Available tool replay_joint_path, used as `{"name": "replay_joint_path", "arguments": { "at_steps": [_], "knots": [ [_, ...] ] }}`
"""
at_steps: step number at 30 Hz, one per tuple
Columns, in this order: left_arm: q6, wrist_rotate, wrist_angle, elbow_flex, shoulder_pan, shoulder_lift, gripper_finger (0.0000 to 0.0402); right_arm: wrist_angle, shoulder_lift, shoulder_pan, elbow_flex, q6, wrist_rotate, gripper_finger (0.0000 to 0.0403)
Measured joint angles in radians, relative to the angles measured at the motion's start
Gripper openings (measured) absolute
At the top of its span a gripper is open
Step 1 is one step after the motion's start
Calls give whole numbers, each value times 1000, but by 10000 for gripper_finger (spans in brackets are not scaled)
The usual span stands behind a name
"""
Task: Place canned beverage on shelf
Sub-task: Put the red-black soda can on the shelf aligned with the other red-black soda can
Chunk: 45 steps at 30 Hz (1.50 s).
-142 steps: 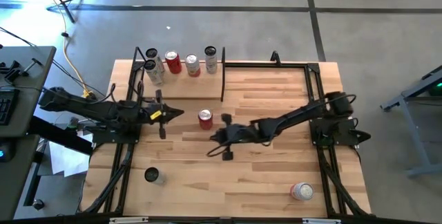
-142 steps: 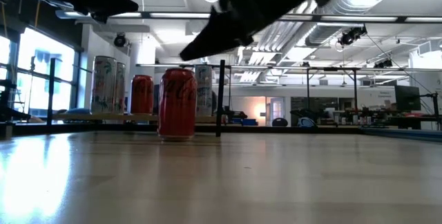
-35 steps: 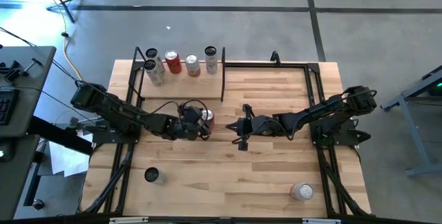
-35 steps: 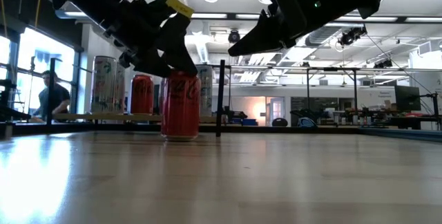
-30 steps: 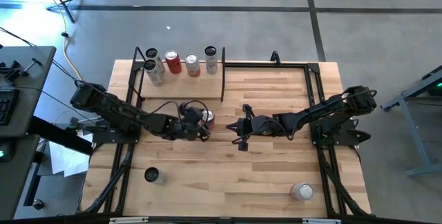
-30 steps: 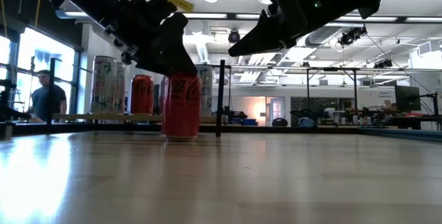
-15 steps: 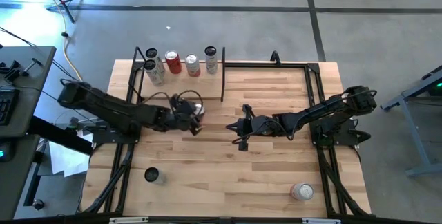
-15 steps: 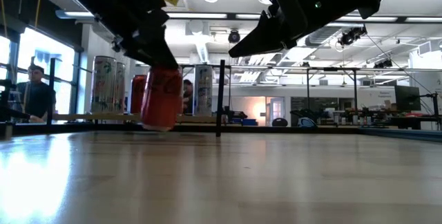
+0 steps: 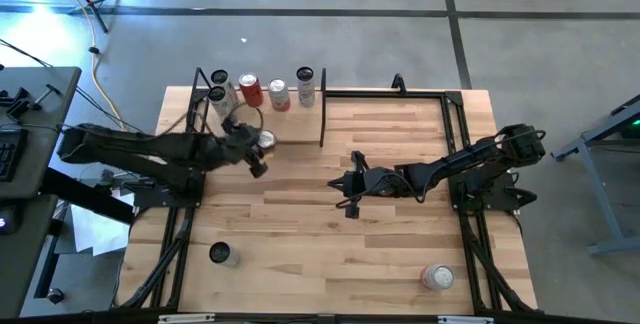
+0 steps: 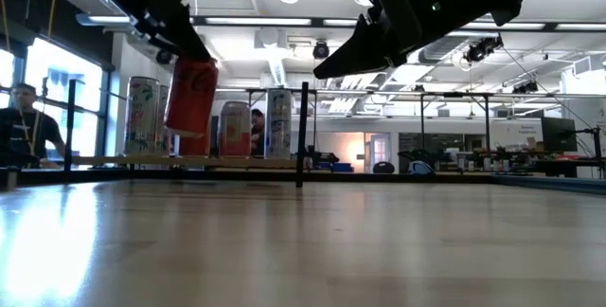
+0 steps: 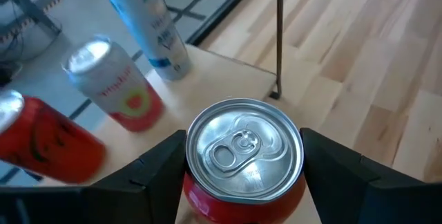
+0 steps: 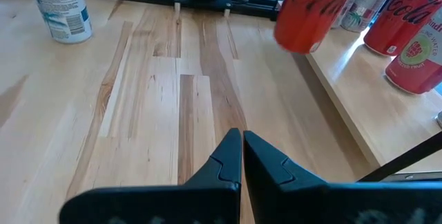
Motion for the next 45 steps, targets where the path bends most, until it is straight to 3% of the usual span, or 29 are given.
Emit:
{"name": "replay_joint_path", "arguments": {
  "at_steps": [8, 20, 33, 45],
  "knots": [
    [253, 142, 4, -21, 180, -125, 232, 2, 0, 0, 0, 0, 0, 0],
    [318, 333, 115, -132, 461, -137, 232, 2, 0, 0, 0, 0, -7, 0],
    [309, 375, 154, -168, 605, -136, 234, 2, 0, 0, 0, 0, -7, 0],
    [310, 399, 183, -170, 637, -136, 248, 2, 0, 0, 0, 0, -7, 0]
  ]
}}
